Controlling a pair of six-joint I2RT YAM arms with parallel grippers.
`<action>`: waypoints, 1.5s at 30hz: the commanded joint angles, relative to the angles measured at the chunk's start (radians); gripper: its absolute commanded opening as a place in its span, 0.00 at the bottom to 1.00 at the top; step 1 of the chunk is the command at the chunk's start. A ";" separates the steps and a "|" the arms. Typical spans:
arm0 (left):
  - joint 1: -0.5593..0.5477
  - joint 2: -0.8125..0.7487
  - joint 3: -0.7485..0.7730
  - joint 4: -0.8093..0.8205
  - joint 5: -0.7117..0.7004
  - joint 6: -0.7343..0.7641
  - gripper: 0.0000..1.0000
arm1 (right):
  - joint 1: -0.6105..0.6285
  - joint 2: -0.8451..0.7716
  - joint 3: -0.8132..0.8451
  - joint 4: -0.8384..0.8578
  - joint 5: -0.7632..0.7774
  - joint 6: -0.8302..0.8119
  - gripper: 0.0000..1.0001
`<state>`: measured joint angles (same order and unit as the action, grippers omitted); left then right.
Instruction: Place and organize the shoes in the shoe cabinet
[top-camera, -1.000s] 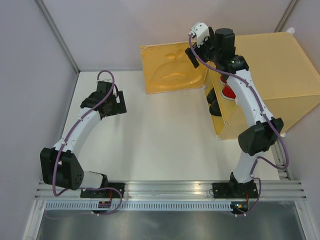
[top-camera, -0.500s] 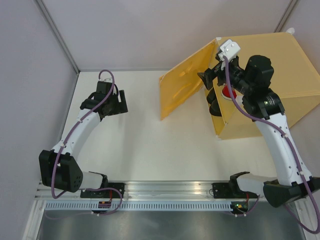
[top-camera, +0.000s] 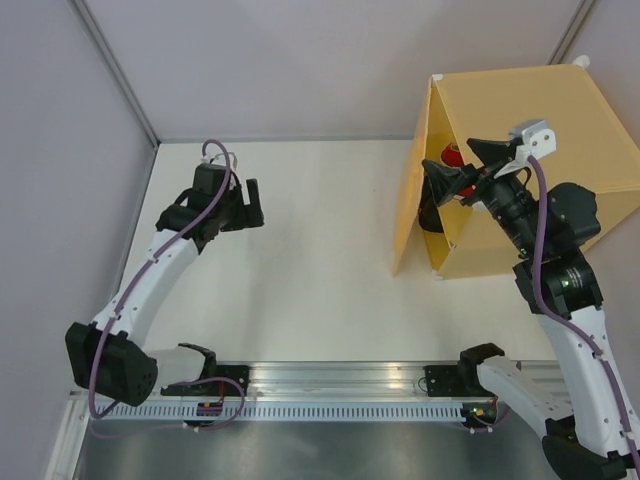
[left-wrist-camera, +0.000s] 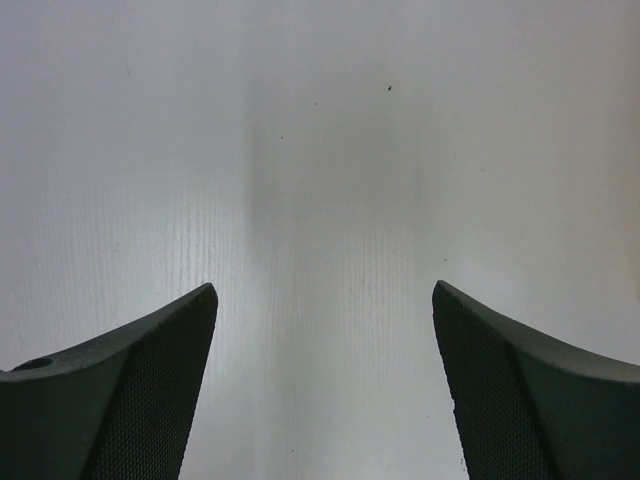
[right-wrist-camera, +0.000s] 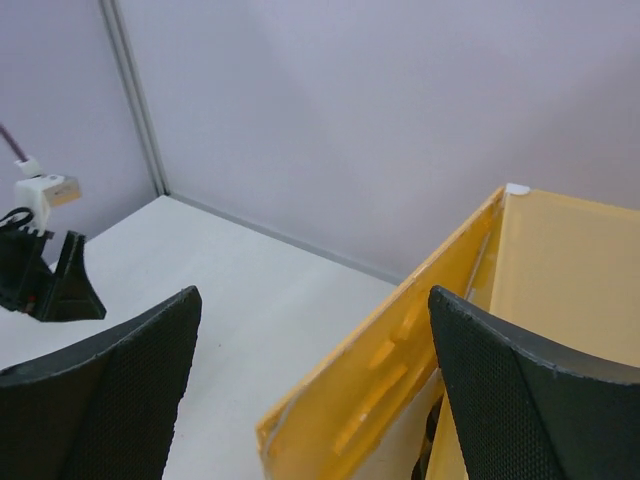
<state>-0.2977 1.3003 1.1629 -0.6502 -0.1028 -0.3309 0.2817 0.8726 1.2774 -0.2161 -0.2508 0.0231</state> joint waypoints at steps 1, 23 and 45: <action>0.002 -0.134 -0.008 -0.002 -0.034 0.006 0.91 | 0.001 -0.046 -0.018 0.040 0.158 0.098 0.98; 0.003 -0.780 0.038 -0.229 -0.190 -0.031 1.00 | -0.001 -0.475 -0.108 -0.393 0.617 0.141 0.98; 0.003 -0.958 -0.035 -0.264 -0.236 -0.039 1.00 | -0.001 -0.597 -0.236 -0.439 0.430 0.140 0.98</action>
<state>-0.2977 0.3374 1.1419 -0.9043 -0.3347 -0.3496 0.2813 0.2481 1.0546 -0.6662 0.2058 0.1570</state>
